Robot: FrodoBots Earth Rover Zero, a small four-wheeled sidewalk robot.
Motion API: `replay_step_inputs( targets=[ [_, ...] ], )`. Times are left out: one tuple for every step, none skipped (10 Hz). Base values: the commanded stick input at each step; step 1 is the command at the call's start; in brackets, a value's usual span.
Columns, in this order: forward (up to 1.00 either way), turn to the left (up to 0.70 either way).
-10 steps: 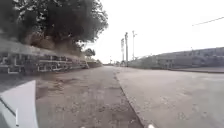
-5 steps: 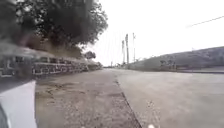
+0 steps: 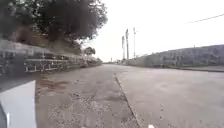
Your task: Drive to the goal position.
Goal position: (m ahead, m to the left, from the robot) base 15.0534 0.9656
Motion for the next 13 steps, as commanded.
replay_step_inputs(
  targets=[
    [0.70,0.00],
    [0.70,0.00],
    [0.70,0.00],
    [0.70,0.00],
    [0.70,0.00],
    [0.70,0.00],
    [0.70,0.00],
    [0.70,0.00],
    [0.70,0.00],
    [0.70,0.00],
    [0.70,0.00],
    [0.70,0.00],
    [0.70,0.00]
  ],
)
